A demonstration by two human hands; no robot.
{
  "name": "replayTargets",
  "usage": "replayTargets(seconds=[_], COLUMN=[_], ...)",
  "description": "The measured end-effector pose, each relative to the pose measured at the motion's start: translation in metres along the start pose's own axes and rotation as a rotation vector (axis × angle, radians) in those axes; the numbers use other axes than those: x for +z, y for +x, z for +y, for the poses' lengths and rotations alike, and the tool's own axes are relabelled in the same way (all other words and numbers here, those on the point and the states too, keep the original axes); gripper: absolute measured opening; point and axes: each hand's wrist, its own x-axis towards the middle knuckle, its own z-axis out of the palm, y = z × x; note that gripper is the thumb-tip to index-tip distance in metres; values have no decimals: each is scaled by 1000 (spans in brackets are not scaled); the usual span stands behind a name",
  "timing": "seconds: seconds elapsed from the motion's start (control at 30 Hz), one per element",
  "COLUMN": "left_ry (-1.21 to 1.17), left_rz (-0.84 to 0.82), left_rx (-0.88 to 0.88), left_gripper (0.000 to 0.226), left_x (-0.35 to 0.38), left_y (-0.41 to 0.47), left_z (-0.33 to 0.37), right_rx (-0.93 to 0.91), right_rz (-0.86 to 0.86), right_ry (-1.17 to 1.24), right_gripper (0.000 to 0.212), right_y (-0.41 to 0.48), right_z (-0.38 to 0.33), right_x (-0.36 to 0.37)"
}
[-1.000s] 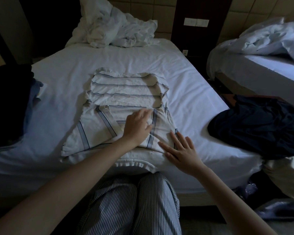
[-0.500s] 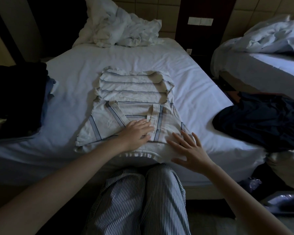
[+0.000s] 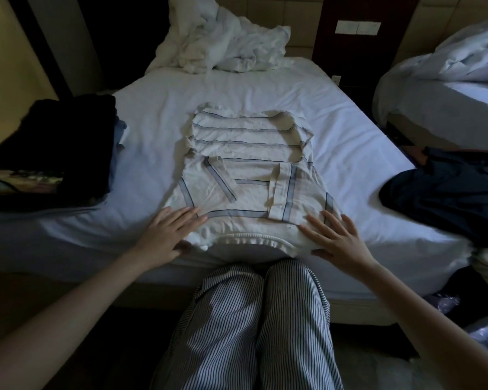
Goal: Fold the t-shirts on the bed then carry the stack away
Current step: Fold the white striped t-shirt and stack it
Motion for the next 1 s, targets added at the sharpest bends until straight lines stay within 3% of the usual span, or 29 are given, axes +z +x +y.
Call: replayTargets(seconds=[0.07,0.2,0.3,0.37,0.47,0.57,0.67,0.73,0.8,0.87,1.0], left_ry=[-64,-332,-656,-728,-823,-887,-929,-975,-1026,-1065,-1191], left_rz=[35,118,110,38,42,50,-122,-325,-498,-593,-418], left_rx=[-16,-48,-309,-479,-530,-485,-438,-386,-321,-293,-332], left_gripper=[99,50,44,42,37,26,39,66,73,59,83], left_x=[-5,-13,-43,-60,-81,-100,-121,-129,-137,-144,-151], left_y=[4,8,18,27,33,32,26,22,21,24,45], left_z=[-1,-8,3,8,6,5,9,3,-1,-6,-29], right_rx=[-4,92,214,313,443,486,477,414,326,237,248], right_rz=[8,-37,-74,13,102,162,51,-108,-254,-336,-228], right_ry=[26,208,433,624,806,939,1058,1144,1218,1271,1291], right_gripper=[61,55,71,81,37,25,34,73,107,105,86], right_y=[1,6,13,19,24,23,17,13,15,21,45], right_z=[3,-1,0,-4,-9,-8,-2,-1,0,-1,3], right_x=[-1,-12,-22,-37,-61,-83,-103,-120,-130,-144,-167])
